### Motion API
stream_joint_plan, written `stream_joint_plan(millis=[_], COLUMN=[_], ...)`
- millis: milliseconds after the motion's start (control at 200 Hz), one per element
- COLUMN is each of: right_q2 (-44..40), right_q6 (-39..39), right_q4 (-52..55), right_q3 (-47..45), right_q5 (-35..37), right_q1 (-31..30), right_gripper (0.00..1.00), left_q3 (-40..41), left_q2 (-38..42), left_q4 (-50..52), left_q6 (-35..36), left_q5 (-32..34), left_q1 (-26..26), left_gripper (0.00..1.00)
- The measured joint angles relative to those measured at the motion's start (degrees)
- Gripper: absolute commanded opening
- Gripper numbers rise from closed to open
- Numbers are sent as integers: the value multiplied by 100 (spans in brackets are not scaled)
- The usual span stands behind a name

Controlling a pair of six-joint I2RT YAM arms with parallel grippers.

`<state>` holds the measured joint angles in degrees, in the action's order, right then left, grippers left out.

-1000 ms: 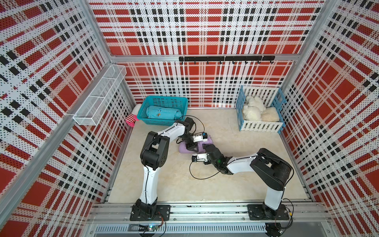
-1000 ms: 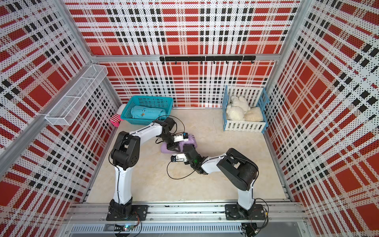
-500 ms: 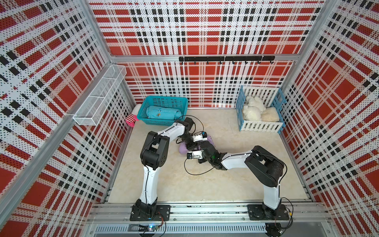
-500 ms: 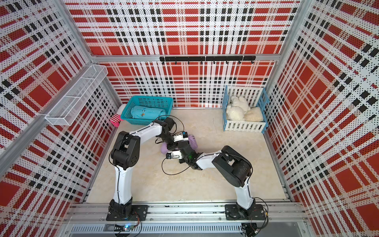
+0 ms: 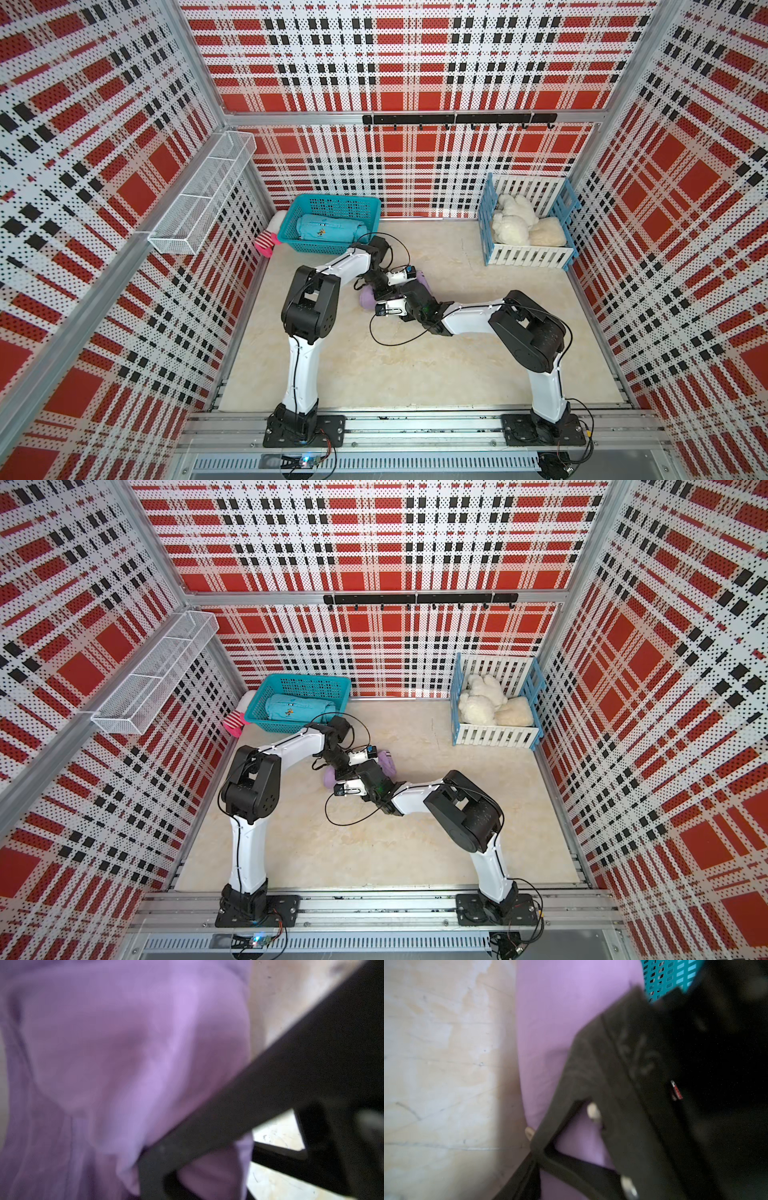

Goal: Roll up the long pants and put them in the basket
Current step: Roll the long pant at the center of the board.

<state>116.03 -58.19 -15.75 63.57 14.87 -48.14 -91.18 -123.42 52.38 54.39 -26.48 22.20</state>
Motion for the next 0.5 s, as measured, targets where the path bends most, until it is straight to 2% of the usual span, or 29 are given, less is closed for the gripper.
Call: stream_joint_plan(millis=[120,306,321,381,391,401,411,501], right_q2=[-22,-26,-26,-26,-26,-26,-26,-33], right_q6=[-50,0,20,109,118,133,151,240], right_q4=[24,-42,-48,-79,-79,-79,-79,-76], right_q3=[2,-26,-26,-26,-26,-26,-26,-31], right_q5=[-98,-330,-350,-424,-424,-426,-437,-505], right_q1=[39,63,66,72,72,74,76,107], right_gripper=[41,37,36,36,36,36,36,35], left_q3=[72,308,321,343,343,343,343,350], left_q2=[70,251,262,284,286,293,295,315], left_q4=[-63,-256,-258,-249,-245,-238,-232,-306], left_q6=[-7,-229,-269,-398,-450,-498,-509,-704], left_q5=[87,22,17,-22,-24,-39,-42,44], left_q1=[-31,-267,-291,-361,-380,-389,-398,-645], left_gripper=[35,44,48,73,80,92,99,99])
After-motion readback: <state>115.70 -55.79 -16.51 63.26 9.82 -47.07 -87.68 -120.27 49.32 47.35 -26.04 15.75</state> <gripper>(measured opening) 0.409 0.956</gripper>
